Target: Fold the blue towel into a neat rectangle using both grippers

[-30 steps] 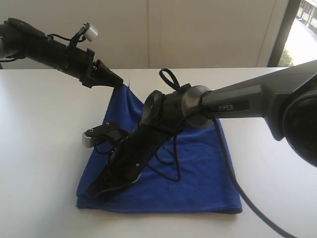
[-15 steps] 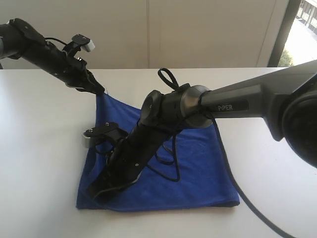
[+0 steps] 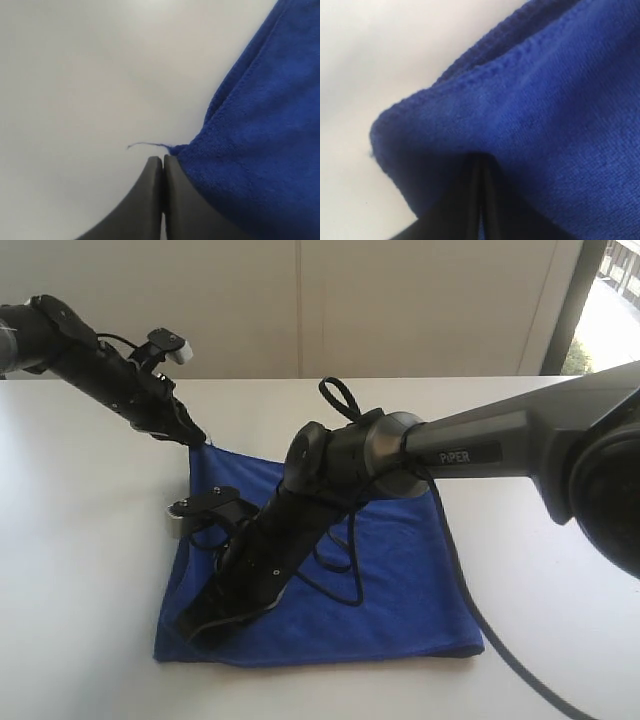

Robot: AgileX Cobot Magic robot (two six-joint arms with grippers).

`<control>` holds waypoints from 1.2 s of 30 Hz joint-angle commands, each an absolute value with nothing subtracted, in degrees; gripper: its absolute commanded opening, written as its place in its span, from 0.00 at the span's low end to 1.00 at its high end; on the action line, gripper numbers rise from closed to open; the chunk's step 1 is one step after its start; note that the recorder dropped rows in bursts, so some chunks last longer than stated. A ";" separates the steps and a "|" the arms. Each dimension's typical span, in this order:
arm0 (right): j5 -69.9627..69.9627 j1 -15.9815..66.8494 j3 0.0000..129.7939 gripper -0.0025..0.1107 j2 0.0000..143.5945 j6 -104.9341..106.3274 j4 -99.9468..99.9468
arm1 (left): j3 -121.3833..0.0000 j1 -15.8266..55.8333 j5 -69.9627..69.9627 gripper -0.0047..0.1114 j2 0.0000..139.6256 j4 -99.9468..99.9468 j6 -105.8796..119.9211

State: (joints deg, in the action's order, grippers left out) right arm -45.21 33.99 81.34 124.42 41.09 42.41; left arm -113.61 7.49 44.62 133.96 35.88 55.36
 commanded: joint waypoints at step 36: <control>-37.37 5.21 83.08 0.02 115.97 30.09 13.74 | -86.10 20.28 69.73 0.04 123.85 37.11 47.48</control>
State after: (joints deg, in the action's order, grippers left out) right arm -37.05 6.32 81.34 115.20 28.09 11.52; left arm -88.17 19.80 64.48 126.00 39.09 49.23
